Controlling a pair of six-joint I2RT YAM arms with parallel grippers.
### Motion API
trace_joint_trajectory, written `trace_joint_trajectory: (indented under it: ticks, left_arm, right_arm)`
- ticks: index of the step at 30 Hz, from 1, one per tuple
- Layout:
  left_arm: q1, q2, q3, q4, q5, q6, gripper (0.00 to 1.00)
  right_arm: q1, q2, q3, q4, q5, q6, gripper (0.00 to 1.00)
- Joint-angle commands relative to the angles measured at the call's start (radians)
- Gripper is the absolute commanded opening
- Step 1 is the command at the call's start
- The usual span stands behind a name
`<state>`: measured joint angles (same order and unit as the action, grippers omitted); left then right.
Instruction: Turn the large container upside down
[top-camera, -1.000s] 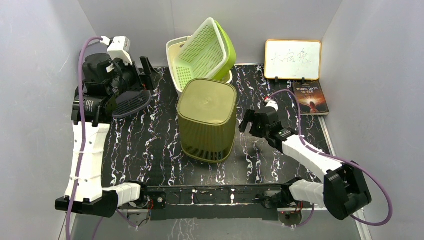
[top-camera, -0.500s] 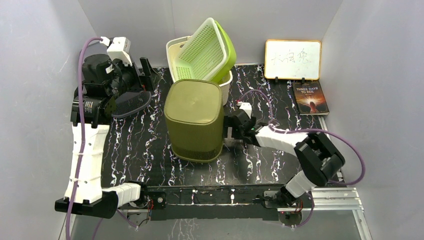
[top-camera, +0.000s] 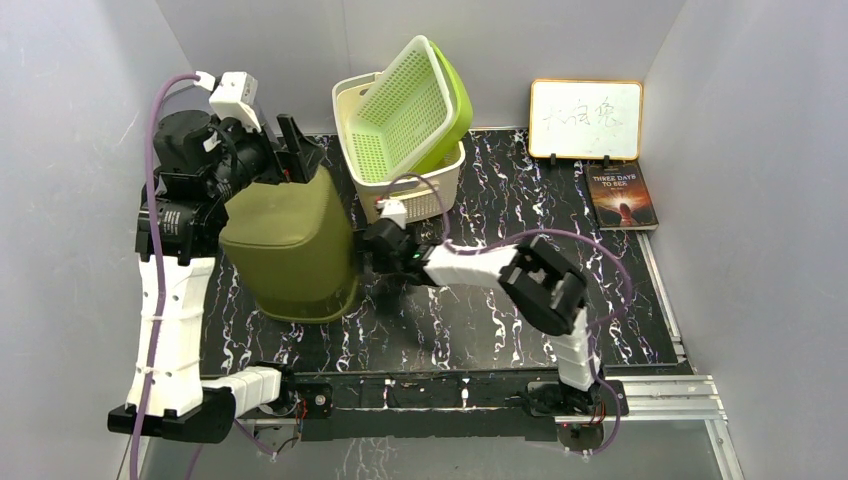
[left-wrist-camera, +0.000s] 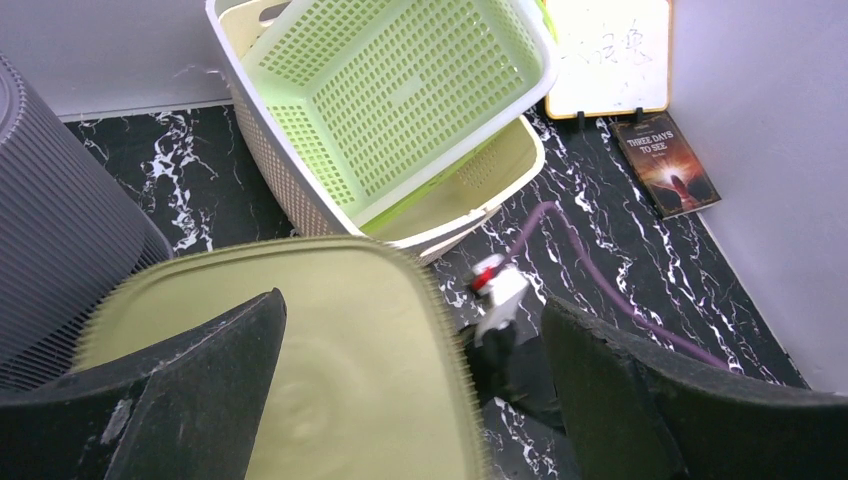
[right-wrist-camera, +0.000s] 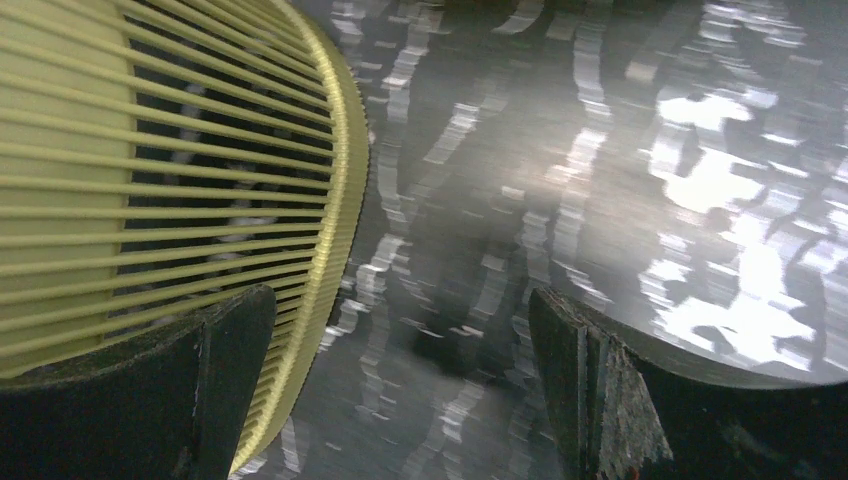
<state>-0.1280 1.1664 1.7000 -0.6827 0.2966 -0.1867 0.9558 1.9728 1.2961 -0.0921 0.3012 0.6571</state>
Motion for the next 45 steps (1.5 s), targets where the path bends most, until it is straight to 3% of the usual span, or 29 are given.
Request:
trace_joint_trajectory:
  ticks: [1, 10, 15, 30, 37, 45]
  left_arm:
    - [-0.002, -0.046, 0.001, 0.033, 0.047, -0.007, 0.98]
    - [-0.002, -0.084, -0.051, 0.004, 0.029, 0.032, 0.98]
    - [-0.002, -0.09, -0.064, -0.011, 0.01, 0.048, 0.98]
    - [-0.002, -0.081, -0.08, -0.011, 0.002, 0.047, 0.98]
    - [-0.002, -0.082, -0.104, -0.001, 0.003, 0.032, 0.98]
    - [-0.002, -0.09, -0.162, 0.018, 0.013, 0.014, 0.98]
  right_arm:
    - [0.069, 0.141, 0.216, 0.089, -0.04, 0.056, 0.98]
    - [0.139, 0.409, 0.571, 0.087, -0.145, 0.053, 0.98]
    - [0.156, 0.409, 0.577, 0.089, -0.13, 0.04, 0.98]
    - [0.15, -0.04, 0.194, -0.013, 0.123, -0.1, 0.98]
    - [0.134, -0.295, 0.134, -0.128, 0.376, -0.243, 0.98]
    - [-0.136, -0.416, 0.219, -0.183, 0.272, -0.295, 0.93]
